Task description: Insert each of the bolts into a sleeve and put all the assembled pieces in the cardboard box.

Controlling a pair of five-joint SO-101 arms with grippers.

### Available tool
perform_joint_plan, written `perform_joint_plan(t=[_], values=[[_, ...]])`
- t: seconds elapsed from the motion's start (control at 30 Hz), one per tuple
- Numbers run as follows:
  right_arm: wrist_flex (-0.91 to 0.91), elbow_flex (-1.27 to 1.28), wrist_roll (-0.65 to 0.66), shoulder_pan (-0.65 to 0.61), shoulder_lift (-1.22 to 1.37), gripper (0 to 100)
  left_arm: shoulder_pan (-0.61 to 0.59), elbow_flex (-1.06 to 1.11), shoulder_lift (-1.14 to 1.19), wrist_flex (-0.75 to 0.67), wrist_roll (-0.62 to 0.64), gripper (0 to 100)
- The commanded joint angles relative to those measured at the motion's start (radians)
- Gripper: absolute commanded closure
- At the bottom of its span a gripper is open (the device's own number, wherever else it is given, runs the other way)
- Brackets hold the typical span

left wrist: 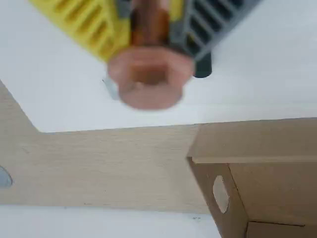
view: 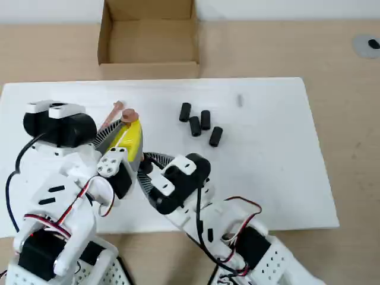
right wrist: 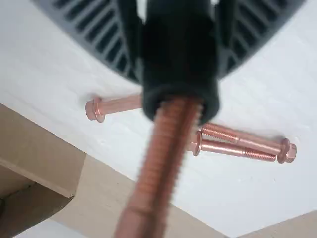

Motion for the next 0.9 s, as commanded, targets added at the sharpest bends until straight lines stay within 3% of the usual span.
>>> perform_joint_plan(t=[0.0,0.4,0.67,0.77,0.87], values=[[-0.029,-0.042,-0.009,-0.002,-0.028,98.9,-0.014,-0.005,-0.001,-0.015,0.000,99],[-0.029,-0.045,-0.068,0.021,-0.024,98.9,-0.009,-0.092,0.001,0.110,0.002,99],[-0.028,-0.045,-0.127,0.084,-0.021,98.9,0.201,-0.198,0.001,0.258,0.000,99],[-0.025,-0.047,-0.126,0.084,-0.022,98.9,0.203,-0.199,0.007,0.256,0.000,98],[-0.023,-0.047,-0.126,0.084,-0.021,98.9,0.203,-0.193,0.005,0.272,0.014,90]])
